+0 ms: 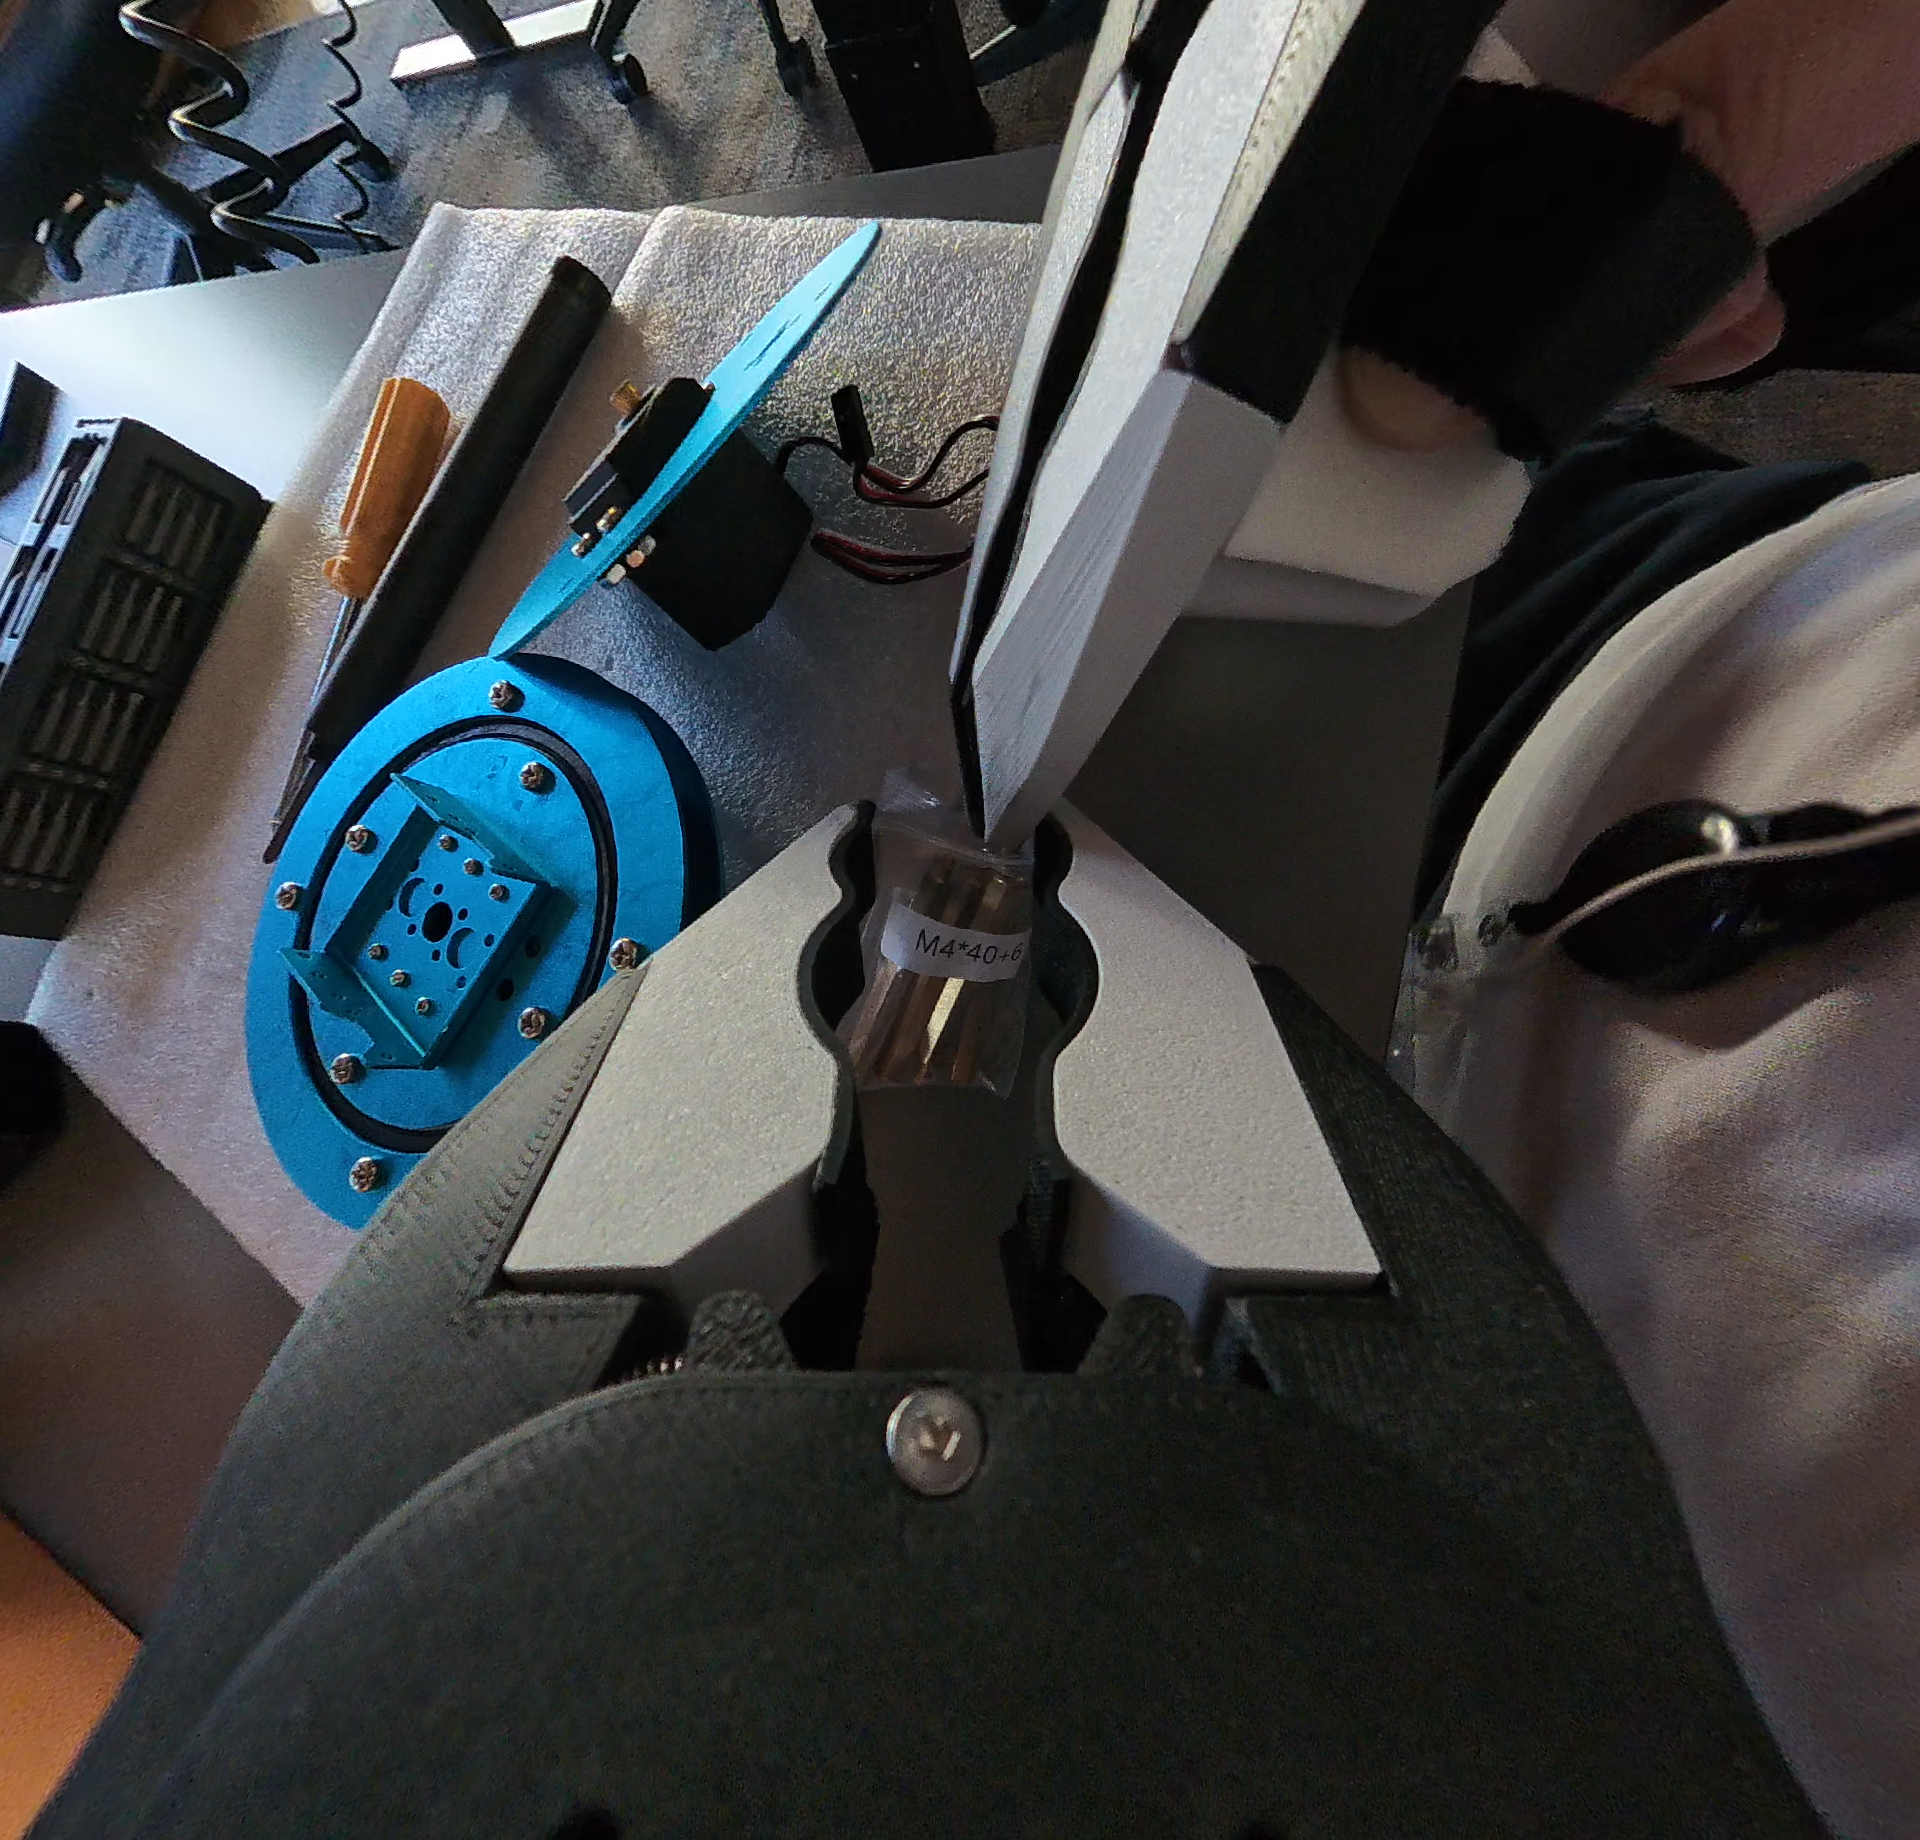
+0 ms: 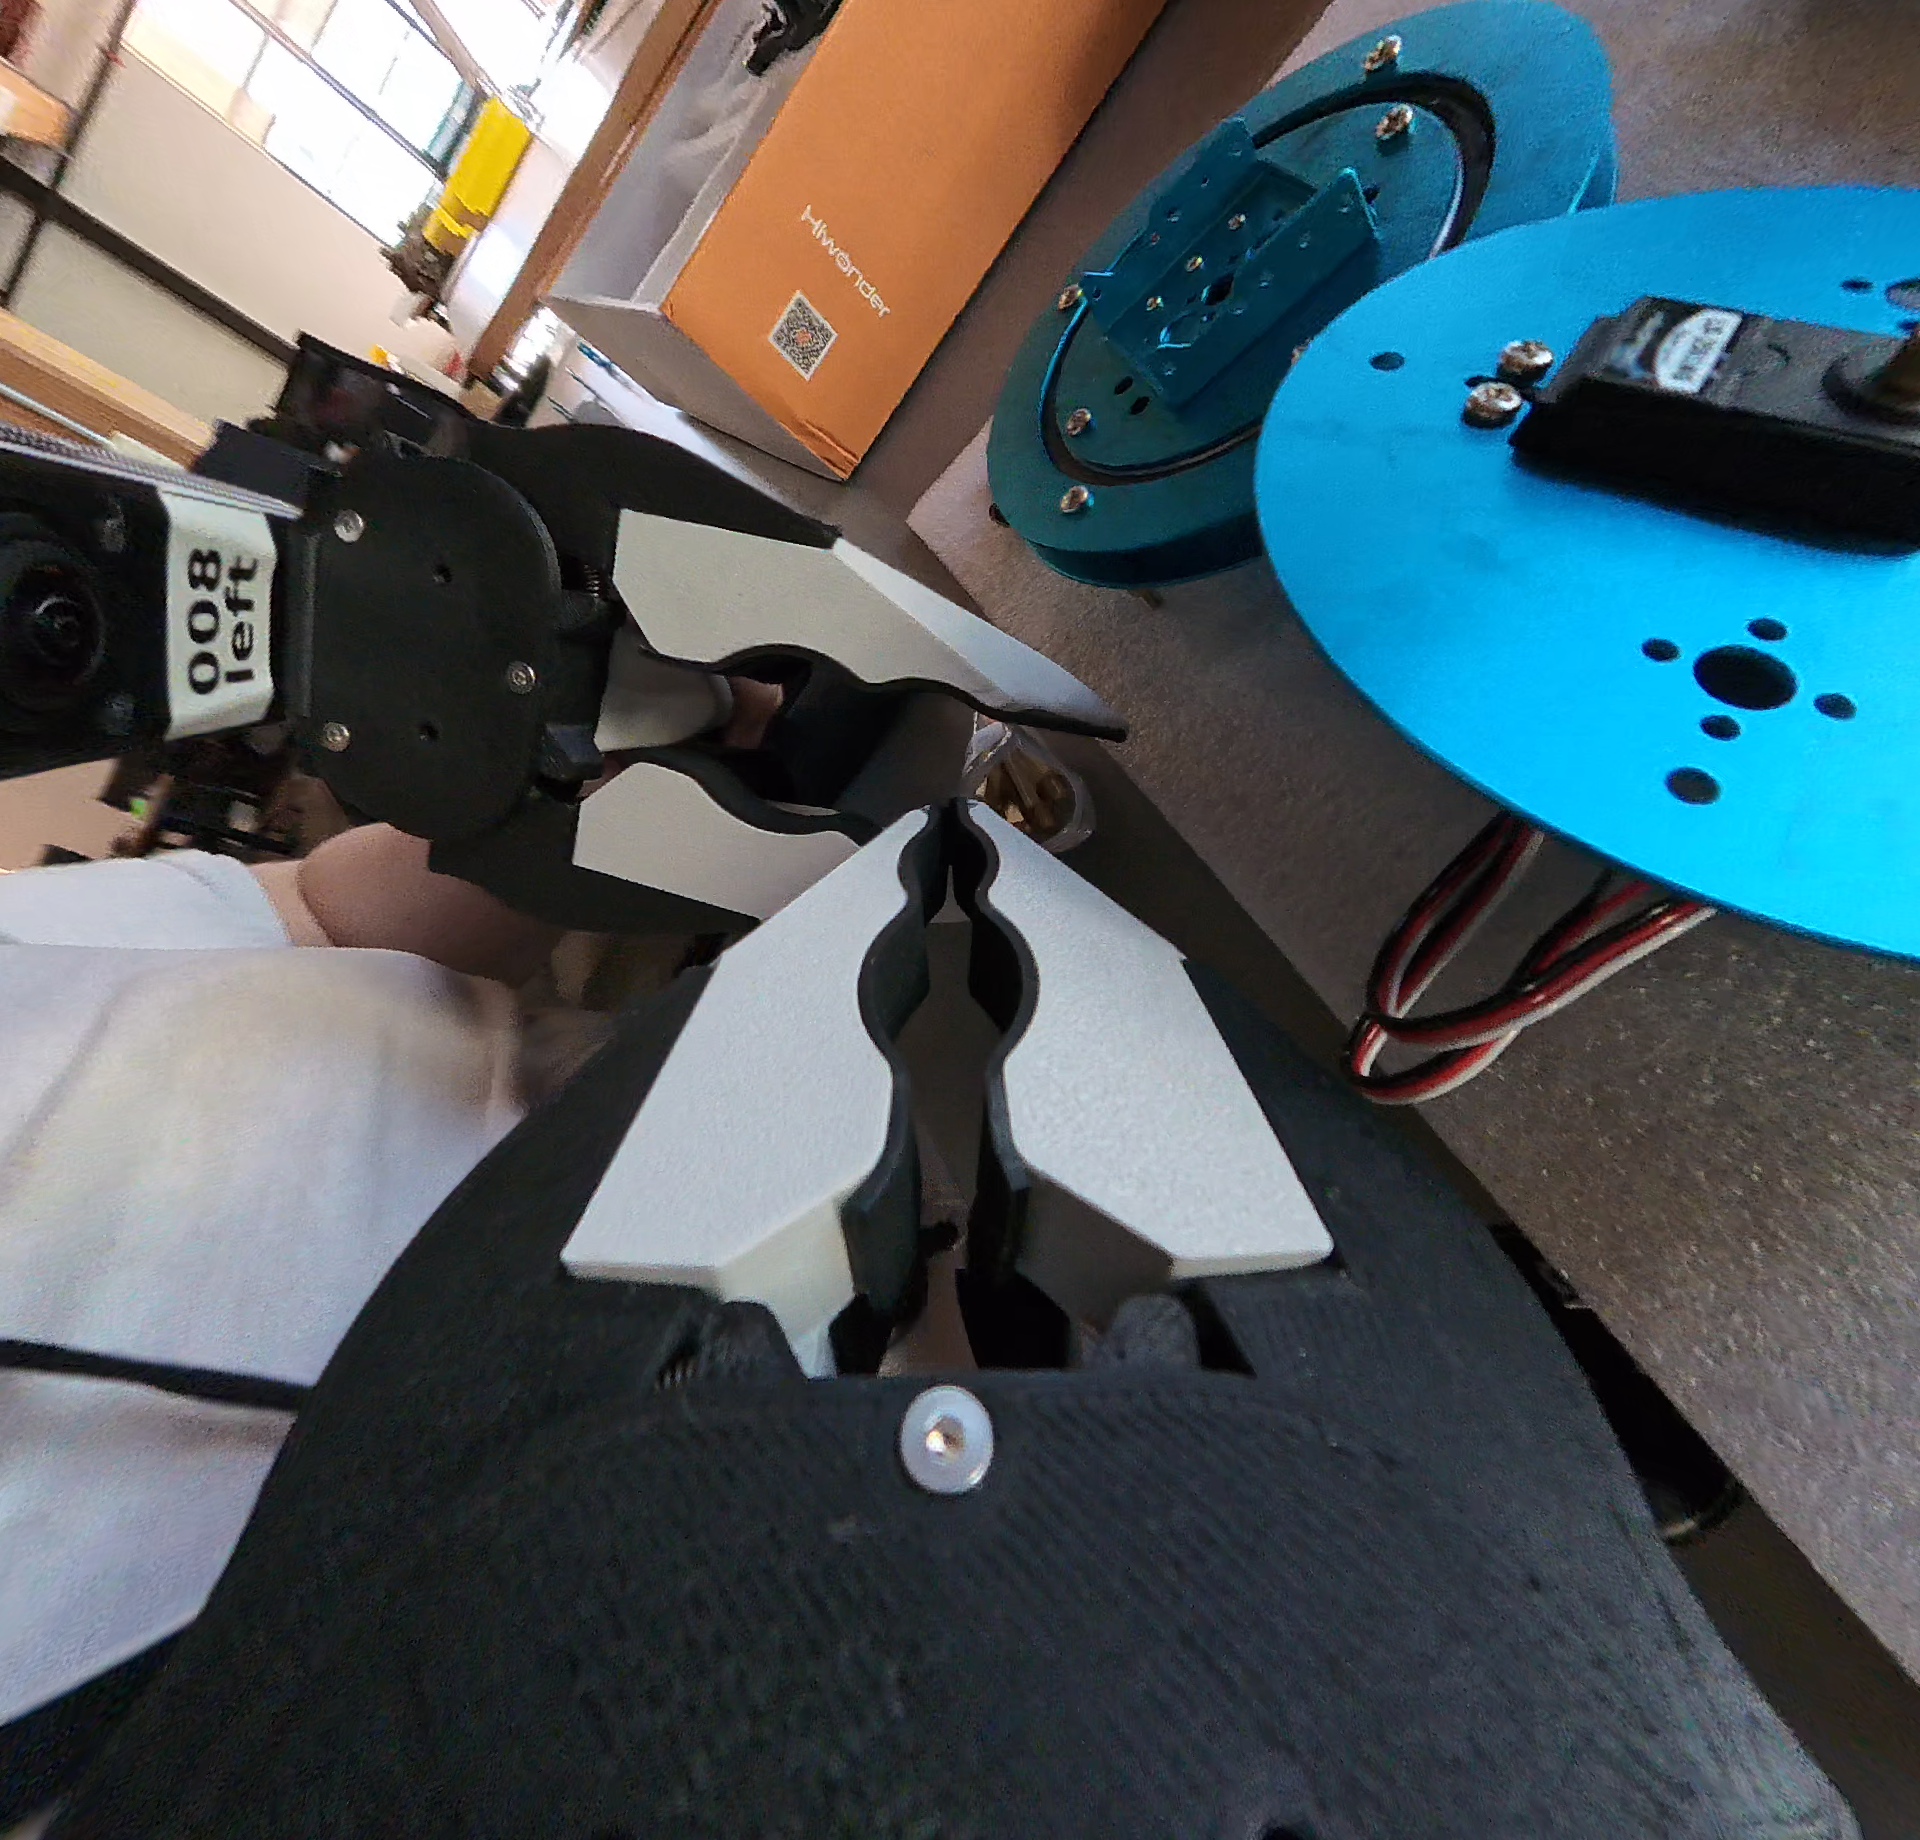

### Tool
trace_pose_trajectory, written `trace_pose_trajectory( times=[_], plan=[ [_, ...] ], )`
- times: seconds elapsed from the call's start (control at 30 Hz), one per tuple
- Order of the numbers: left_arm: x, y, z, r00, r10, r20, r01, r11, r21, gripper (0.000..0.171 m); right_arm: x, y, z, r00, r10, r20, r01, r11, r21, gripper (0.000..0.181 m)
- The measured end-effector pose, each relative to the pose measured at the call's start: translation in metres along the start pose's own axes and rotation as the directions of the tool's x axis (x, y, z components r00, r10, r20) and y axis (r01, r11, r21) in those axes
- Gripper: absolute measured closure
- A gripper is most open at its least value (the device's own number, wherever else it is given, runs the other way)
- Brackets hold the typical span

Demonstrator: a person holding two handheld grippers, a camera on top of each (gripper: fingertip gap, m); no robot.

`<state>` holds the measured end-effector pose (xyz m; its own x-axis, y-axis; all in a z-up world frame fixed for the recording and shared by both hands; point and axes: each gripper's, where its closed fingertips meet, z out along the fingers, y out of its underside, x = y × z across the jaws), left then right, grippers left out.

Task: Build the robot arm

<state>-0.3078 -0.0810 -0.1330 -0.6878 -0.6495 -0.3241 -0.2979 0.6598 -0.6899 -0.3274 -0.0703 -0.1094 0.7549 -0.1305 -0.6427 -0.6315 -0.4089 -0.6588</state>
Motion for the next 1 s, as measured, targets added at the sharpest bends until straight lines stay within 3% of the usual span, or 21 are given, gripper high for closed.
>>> trace_pose_trajectory(
  times=[0.63, 0.77, 1.0],
  plan=[
    [-0.001, 0.001, -0.004, 0.999, 0.000, 0.033, 0.000, 1.000, 0.010, 0.146, -0.005, 0.000, 0.002, 0.975, -0.192, -0.110, 0.190, 0.981, -0.025, 0.181],
    [0.000, 0.000, -0.005, 0.999, 0.004, 0.037, -0.005, 1.000, 0.014, 0.147, -0.008, 0.000, 0.002, 0.982, -0.172, -0.077, 0.172, 0.985, -0.013, 0.181],
    [0.001, -0.003, -0.003, 1.000, -0.002, 0.029, 0.001, 1.000, 0.023, 0.148, -0.007, 0.002, -0.002, 0.995, -0.044, 0.092, 0.037, 0.997, 0.068, 0.181]
  ],
)
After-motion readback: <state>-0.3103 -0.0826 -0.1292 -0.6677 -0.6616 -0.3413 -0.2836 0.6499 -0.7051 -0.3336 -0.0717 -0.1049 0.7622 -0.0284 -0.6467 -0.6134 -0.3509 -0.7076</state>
